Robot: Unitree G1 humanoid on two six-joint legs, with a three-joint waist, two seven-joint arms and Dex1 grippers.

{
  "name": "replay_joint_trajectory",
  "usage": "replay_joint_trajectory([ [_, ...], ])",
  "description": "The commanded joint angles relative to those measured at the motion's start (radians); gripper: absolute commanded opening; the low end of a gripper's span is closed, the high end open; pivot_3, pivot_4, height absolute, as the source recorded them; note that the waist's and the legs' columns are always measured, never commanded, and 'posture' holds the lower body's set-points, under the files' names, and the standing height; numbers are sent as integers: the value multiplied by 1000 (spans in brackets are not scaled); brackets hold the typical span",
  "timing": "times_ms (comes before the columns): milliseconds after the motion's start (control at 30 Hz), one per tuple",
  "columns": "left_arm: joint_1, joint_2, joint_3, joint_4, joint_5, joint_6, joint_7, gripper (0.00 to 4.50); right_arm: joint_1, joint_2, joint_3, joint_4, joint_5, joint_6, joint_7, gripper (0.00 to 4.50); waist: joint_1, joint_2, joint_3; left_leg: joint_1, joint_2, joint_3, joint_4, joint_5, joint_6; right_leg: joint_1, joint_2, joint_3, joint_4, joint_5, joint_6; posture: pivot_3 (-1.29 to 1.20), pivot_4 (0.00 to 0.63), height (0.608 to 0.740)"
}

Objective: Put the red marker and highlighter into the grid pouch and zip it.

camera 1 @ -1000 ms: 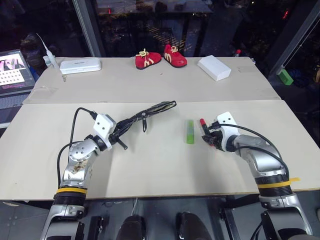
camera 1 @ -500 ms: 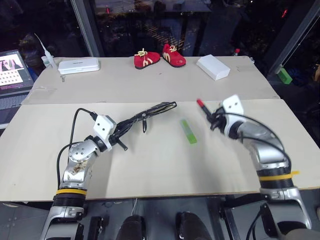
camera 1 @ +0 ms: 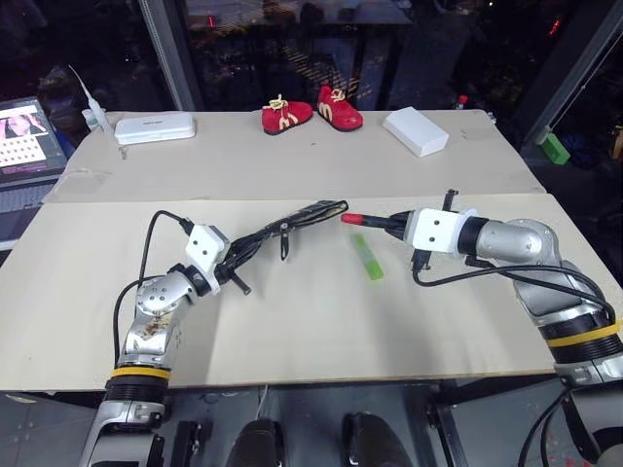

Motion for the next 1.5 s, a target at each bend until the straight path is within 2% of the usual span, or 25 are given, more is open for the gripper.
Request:
replay_joint_trajectory([
  [33,-16,-2,-1,-23,-5,-4,-2,0,-37,18,5,12,-40,-58,-21,526,1,0,0,0,0,0,0,0,0,0,0,0,0,0,0,0,150,740],
  [433,-7,-8,-24,-24,4,-15,-11,0,-77,62,13,63,-77,-89,-13,526,4,0,0,0,-1,1,0,0,0,0,-1,0,0,0,0,0,150,740],
  [700,-1,-3,-28,-29,7,-15,-20,0,-113,96,55,130,-156,-137,-41,526,1,0,0,0,0,3,0,0,0,0,-1,0,0,0,0,0,150,740],
  [1200,-15,10,-37,-31,-2,2,-51,0,-250,338,224,340,-315,-243,-166,526,1,0,0,0,0,4,0,0,0,0,-1,0,1,0,0,0,150,740],
  [1500,-22,10,-37,-46,0,19,-48,0,-244,404,260,367,-319,-260,-164,526,1,0,0,0,0,5,0,0,0,0,-1,0,2,0,0,0,150,740],
])
